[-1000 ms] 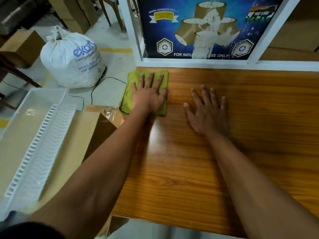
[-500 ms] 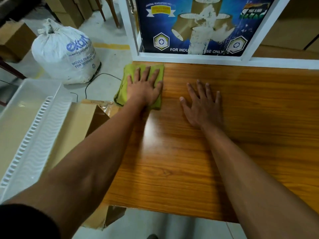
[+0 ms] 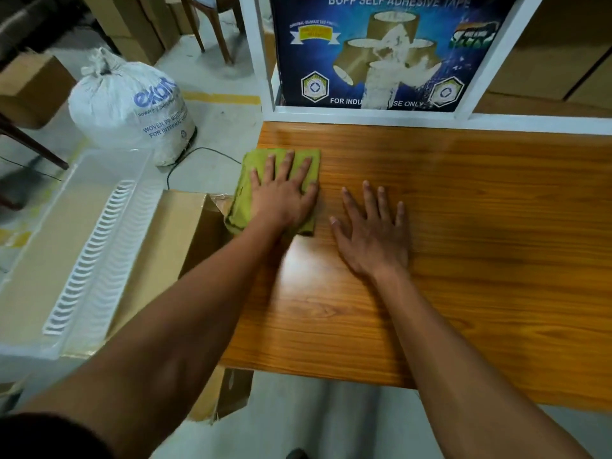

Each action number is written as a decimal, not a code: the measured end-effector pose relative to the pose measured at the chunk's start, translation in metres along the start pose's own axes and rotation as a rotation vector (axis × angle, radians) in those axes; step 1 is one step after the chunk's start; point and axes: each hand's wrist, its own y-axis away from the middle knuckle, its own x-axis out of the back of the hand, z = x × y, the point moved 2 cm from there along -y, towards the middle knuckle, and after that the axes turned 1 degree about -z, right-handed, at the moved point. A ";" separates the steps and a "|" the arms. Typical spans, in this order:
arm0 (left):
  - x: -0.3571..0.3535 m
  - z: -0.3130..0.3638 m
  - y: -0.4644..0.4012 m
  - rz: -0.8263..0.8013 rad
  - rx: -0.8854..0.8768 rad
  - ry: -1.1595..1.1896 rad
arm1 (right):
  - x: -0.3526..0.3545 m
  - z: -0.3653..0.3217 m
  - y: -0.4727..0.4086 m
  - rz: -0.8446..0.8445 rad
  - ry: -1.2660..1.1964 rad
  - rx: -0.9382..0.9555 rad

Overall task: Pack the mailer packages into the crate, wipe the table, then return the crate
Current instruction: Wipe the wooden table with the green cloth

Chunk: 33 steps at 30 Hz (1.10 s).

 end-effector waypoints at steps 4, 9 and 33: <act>-0.003 0.000 0.021 0.006 0.015 -0.005 | 0.001 0.000 0.003 0.005 -0.029 -0.004; -0.018 -0.008 0.140 0.015 0.003 0.018 | 0.000 -0.002 0.000 0.000 -0.057 -0.030; -0.021 -0.016 0.148 0.020 -0.044 -0.014 | -0.009 -0.021 0.056 0.004 -0.044 -0.002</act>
